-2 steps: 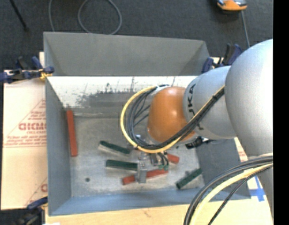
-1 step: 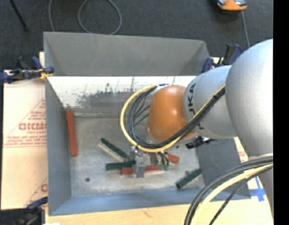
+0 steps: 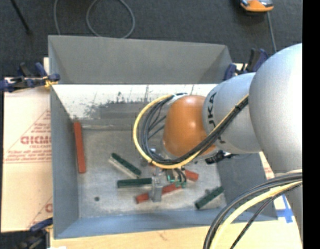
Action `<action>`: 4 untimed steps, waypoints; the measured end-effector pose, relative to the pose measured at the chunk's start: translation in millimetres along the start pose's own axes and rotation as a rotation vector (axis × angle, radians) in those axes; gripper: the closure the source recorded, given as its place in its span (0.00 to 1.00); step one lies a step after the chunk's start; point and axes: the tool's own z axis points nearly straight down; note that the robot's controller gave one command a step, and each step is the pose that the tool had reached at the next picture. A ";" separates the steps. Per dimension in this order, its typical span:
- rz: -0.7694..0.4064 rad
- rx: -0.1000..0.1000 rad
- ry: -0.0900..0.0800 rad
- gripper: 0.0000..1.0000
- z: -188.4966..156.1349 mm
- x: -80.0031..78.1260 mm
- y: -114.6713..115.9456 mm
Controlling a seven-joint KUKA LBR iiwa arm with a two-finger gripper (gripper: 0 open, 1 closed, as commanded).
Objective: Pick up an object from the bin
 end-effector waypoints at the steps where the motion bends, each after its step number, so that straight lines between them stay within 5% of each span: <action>1: 0.000 -0.001 -0.001 1.00 -2.0 0.4 0.3; 2: 0.007 0.004 0.004 1.00 -17.9 33.3 -32.3; 3: 0.006 0.003 0.002 0.00 -16.9 32.1 -30.8; 4: 0.194 0.000 0.003 0.00 -8.9 45.8 25.3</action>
Offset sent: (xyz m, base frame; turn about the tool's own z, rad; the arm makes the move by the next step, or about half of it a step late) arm 0.0000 0.0000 0.0000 0.0000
